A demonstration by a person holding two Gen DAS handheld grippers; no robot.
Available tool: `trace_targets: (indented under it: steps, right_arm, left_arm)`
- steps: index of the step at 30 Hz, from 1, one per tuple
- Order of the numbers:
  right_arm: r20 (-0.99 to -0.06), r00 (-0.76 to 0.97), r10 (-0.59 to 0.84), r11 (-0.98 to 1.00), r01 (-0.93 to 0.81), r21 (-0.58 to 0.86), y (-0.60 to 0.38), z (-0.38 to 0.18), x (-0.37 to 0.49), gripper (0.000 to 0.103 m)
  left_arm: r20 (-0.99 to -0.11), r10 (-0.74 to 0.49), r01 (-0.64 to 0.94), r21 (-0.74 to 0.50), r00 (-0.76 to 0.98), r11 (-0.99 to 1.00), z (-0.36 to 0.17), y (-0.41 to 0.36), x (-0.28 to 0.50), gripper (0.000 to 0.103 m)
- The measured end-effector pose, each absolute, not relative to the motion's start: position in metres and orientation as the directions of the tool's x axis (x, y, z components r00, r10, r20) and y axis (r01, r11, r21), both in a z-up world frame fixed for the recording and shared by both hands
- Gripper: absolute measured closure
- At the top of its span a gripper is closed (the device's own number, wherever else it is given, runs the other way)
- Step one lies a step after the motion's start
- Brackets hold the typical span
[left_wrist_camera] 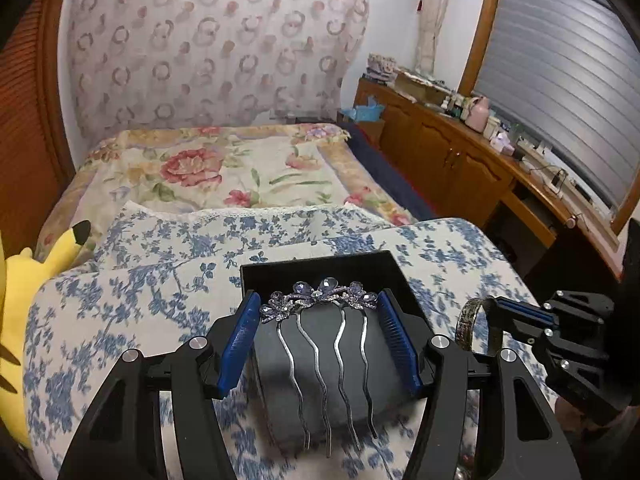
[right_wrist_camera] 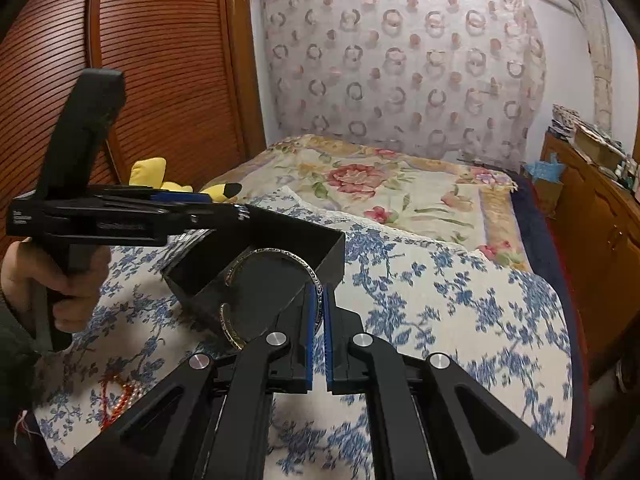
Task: Organize jewelry
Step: 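Lower the comb into the black box with the left tool while the right tool drops the bangle in, then move both open tools back to the jewelry pile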
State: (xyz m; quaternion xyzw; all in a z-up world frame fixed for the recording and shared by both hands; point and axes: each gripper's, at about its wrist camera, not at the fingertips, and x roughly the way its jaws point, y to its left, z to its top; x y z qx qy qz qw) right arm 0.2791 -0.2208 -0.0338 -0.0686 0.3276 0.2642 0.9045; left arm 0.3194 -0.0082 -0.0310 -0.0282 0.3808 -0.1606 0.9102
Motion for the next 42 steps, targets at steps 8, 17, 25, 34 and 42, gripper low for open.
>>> trace_targets:
  steps: [8,17,25,34,42]
  right_arm:
    - [-0.642,0.621,0.449,0.825,-0.565,0.031,-0.207,-0.037,0.295,0.098]
    - [-0.668,0.594,0.449,0.795,-0.607,-0.005,-0.176,-0.044,0.306,0.098]
    - [-0.702,0.574,0.423,0.774,-0.631,-0.049,-0.154,-0.056,0.308,0.098]
    - [-0.719,0.575,0.391,0.774,-0.627,-0.081,-0.145,-0.056,0.303,0.096]
    - [-0.68,0.603,0.417,0.8,-0.599,-0.041,-0.166,-0.036,0.265,0.095]
  left_arm:
    - [-0.672,-0.309,0.251,-0.185,0.673,0.95,-0.035,-0.001,0.329,0.038]
    - [-0.637,-0.239,0.21,-0.123,0.733,0.97,-0.02,0.025,0.308,0.022]
    - [-0.634,-0.169,0.169,-0.061,0.754,0.984,-0.023,0.046,0.281,0.008]
    - [-0.643,-0.172,0.161,-0.077,0.746,0.984,-0.031,0.059,0.25,0.008]
    - [-0.639,-0.174,0.157,-0.084,0.749,0.984,-0.034,0.064,0.206,0.008]
